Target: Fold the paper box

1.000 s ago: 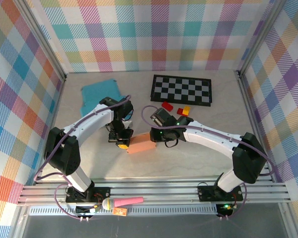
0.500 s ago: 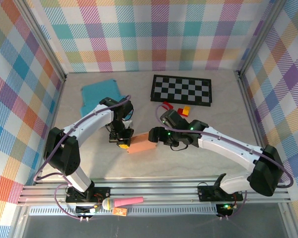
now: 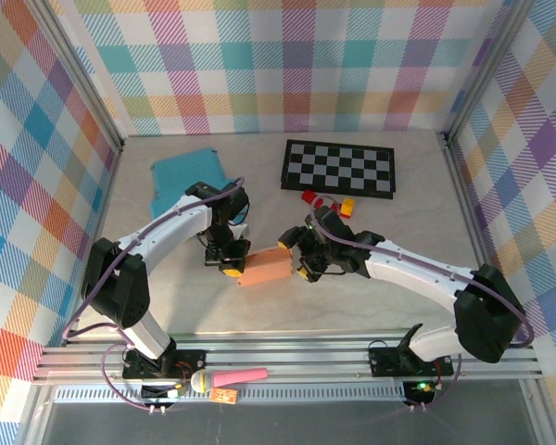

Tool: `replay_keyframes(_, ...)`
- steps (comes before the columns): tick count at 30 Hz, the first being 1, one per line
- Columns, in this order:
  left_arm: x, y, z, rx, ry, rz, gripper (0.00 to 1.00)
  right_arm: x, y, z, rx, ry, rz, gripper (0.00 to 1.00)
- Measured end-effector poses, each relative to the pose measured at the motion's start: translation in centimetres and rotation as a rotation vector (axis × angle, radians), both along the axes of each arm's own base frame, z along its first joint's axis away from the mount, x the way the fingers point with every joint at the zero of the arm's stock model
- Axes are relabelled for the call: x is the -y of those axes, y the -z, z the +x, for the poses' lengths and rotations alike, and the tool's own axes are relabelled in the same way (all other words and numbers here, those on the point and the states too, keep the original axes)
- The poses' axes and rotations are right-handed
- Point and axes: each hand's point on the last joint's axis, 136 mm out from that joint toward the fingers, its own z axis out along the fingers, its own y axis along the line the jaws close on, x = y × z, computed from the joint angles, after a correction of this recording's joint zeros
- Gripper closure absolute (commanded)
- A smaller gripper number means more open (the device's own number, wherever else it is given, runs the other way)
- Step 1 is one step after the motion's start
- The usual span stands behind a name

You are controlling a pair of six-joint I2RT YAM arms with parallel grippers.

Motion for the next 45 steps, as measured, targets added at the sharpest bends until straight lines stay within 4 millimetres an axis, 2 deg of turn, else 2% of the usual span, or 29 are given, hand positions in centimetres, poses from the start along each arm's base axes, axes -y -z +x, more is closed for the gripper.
replay_keyframes(5,0.0,0.0,0.0,0.000,-0.003,0.000,1.00,-1.2,0.5,0.7,-0.033,0.037,0.051,0.27)
replay_keyframes(9,0.0,0.0,0.0,-0.001,-0.003,-0.002,1.00,-1.5,0.6,0.8,-0.045,0.045,0.065,0.35)
replay_keyframes(10,0.1,0.0,0.0,-0.004,-0.007,-0.005,0.98,-1.5,0.7,0.8,-0.044,0.045,0.066,0.36)
replay_keyframes(13,0.3,-0.3,-0.1,-0.003,-0.022,-0.017,0.81,-1.2,1.2,0.6,-0.052,0.046,0.057,0.40)
replay_keyframes(15,0.6,-0.8,-0.1,0.002,-0.046,-0.039,0.74,-1.2,1.4,0.5,-0.055,0.047,0.053,0.43)
replay_keyframes(22,2.5,-4.6,0.1,0.075,-0.182,-0.225,0.65,-1.2,1.8,0.6,-0.058,0.044,0.046,0.48)
replay_keyframes(24,2.4,-5.4,0.2,0.091,-0.236,-0.271,0.65,-1.3,1.9,0.6,-0.056,0.041,0.045,0.48)
replay_keyframes(27,1.0,-5.8,0.9,0.113,-0.344,-0.302,0.64,-1.4,2.0,0.7,-0.050,0.036,0.043,0.49)
replay_keyframes(29,-0.8,-5.5,1.8,0.124,-0.432,-0.302,0.63,-1.4,2.0,0.7,-0.048,0.033,0.042,0.49)
replay_keyframes(32,-2.2,-5.0,2.7,0.127,-0.504,-0.296,0.64,-1.4,2.0,0.7,-0.047,0.031,0.041,0.49)
replay_keyframes(37,-1.9,-3.8,3.0,0.113,-0.512,-0.319,0.67,-1.4,2.1,0.7,-0.047,0.031,0.040,0.49)
replay_keyframes(45,-2.4,0.0,1.3,0.029,-0.509,-0.270,0.69,-1.3,2.1,0.7,-0.051,0.030,0.036,0.49)
